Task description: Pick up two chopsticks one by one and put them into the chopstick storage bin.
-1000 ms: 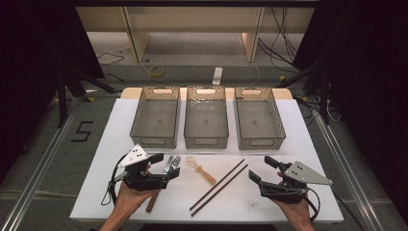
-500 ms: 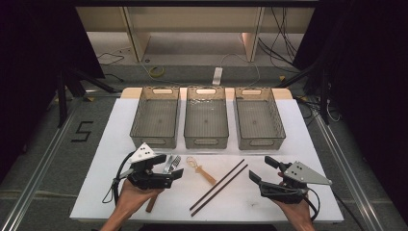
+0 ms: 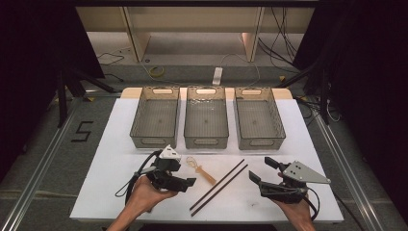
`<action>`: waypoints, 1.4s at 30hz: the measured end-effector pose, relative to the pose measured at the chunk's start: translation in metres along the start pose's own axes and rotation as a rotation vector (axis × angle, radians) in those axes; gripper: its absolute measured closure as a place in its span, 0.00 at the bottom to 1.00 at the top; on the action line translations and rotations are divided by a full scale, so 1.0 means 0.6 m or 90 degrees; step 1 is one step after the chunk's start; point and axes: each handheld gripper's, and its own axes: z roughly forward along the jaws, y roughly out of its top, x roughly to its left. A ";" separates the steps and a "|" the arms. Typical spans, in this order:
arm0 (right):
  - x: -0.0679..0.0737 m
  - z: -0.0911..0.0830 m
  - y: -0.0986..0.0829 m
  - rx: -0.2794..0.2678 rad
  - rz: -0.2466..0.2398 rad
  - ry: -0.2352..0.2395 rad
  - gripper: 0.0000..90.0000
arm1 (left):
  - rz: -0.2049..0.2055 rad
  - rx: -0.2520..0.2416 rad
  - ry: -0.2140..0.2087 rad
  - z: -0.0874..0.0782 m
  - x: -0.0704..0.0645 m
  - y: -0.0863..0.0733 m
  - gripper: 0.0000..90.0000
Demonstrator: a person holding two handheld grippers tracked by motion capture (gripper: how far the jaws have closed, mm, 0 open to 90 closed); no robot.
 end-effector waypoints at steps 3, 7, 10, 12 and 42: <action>0.000 0.001 0.000 0.002 -0.001 0.002 0.29 | 0.008 0.031 0.001 0.012 -0.005 0.006 0.29; -0.001 0.000 0.000 0.006 -0.002 0.002 0.29 | 0.023 0.069 -0.006 0.031 -0.017 0.015 0.31; -0.002 0.000 0.000 0.007 0.002 0.003 0.29 | 0.041 0.102 -0.016 0.043 -0.029 0.024 0.32; -0.004 0.000 0.000 0.009 0.001 0.000 0.29 | 0.051 0.115 -0.010 0.051 -0.036 0.031 0.34; -0.001 0.004 -0.002 0.024 0.000 0.010 0.30 | 0.123 0.285 -0.019 0.133 -0.074 0.035 0.67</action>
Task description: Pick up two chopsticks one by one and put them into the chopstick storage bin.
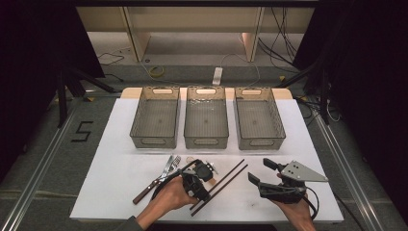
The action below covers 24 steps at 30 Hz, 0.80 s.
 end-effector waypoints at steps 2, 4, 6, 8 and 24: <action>0.001 0.000 0.000 0.000 0.000 0.000 0.30 | 0.001 0.002 0.001 0.001 -0.002 0.000 0.70; 0.001 0.000 0.000 0.000 0.001 0.000 0.30 | 0.002 0.001 0.004 0.002 -0.004 0.000 0.71; 0.001 0.001 0.000 0.003 -0.001 -0.001 0.30 | 0.004 0.004 0.004 0.004 -0.006 0.001 0.73; 0.001 0.001 0.000 0.001 0.000 0.000 0.30 | 0.007 0.005 0.007 0.006 -0.009 0.002 0.75; 0.001 0.000 0.001 0.006 -0.003 0.001 0.30 | 0.025 0.013 0.036 0.012 -0.016 0.002 0.85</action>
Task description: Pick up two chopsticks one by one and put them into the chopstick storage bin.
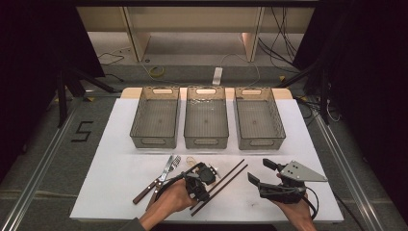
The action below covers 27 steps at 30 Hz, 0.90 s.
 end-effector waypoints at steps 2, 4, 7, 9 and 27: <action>-0.001 0.000 0.000 -0.002 0.000 -0.001 0.30 | 0.005 0.002 0.004 0.000 -0.001 0.000 0.86; -0.001 -0.001 0.000 -0.002 0.002 0.000 0.30 | 0.004 0.001 0.006 0.000 -0.002 0.000 0.87; -0.001 -0.001 0.001 -0.003 0.001 0.000 0.30 | 0.003 -0.003 0.009 0.001 -0.004 -0.001 0.89; -0.001 -0.002 0.001 -0.004 0.002 0.001 0.30 | 0.008 0.001 0.014 0.001 -0.006 0.000 0.90; -0.001 -0.002 0.001 -0.003 -0.001 0.004 0.30 | 0.001 -0.009 0.005 0.000 -0.002 -0.003 0.94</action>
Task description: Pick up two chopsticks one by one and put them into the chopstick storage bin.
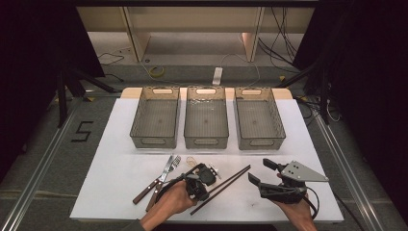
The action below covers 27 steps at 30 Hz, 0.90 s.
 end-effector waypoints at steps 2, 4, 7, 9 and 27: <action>0.000 0.000 0.000 0.000 0.000 0.000 0.30 | 0.005 -0.003 -0.002 0.000 0.000 0.000 0.94; 0.000 0.000 0.000 0.000 0.000 0.001 0.30 | 0.008 -0.007 -0.002 0.000 0.000 0.000 0.94; -0.001 -0.001 0.000 -0.001 0.000 0.001 0.31 | 0.013 -0.008 0.001 -0.002 0.000 0.000 0.94; -0.001 -0.001 0.000 0.000 0.000 0.001 0.31 | 0.012 -0.010 -0.001 -0.003 0.000 -0.001 0.94; -0.003 -0.005 0.001 -0.012 0.001 -0.006 0.31 | 0.002 -0.103 -0.030 -0.079 0.030 -0.006 0.94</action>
